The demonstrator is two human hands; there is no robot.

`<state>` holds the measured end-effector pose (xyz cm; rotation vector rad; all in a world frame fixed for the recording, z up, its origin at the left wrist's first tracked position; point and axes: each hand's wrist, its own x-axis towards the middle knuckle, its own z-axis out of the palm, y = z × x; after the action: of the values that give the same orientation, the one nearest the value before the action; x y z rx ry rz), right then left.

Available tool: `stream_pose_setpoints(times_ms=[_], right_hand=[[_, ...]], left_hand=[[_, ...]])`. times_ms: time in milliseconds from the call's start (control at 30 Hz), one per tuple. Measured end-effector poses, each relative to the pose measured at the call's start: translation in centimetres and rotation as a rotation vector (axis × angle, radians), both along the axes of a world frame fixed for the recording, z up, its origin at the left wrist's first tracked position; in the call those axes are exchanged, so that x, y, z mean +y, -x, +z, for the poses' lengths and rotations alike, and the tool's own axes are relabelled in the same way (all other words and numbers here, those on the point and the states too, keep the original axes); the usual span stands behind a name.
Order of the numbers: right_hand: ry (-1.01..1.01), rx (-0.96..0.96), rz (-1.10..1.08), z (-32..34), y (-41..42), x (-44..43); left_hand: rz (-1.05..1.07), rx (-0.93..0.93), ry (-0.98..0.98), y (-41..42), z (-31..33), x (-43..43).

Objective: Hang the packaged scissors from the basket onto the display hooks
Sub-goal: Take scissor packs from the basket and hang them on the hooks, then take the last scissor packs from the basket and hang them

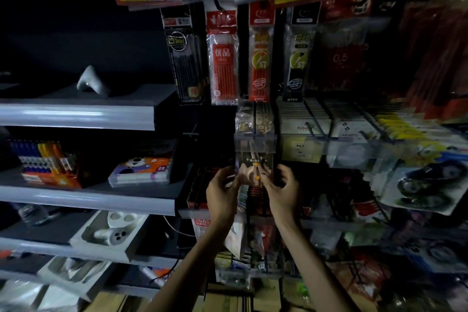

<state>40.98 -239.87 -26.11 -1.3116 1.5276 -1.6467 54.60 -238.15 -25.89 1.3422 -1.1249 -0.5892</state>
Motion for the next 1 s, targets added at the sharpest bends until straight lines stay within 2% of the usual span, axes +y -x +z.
stream_pose_setpoints(times_ms=[300, 633, 800, 900, 1000], right_hand=[[0.017, -0.013, -0.008, 0.4, 0.1, 0.5], [0.034, 0.208, -0.001, -0.4, 0.6, 5.3], [0.084, 0.377, 0.096, -0.6, 0.6, 9.2], [0.129, 0.476, 0.148, -0.8, -0.4, 11.0], [0.093, 0.512, 0.358, -2.0, -2.4, 12.3]], left_hand=[[-0.023, -0.036, -0.039, 0.1, 0.3, 0.5], [-0.055, -0.135, -0.039, -1.0, 0.5, 4.1], [-0.037, -0.319, -0.032, -2.7, 0.3, 8.7], [0.007, -0.452, -0.095, -4.8, -0.8, 12.0], [0.089, -0.594, -0.155, -7.5, -2.2, 16.0]])
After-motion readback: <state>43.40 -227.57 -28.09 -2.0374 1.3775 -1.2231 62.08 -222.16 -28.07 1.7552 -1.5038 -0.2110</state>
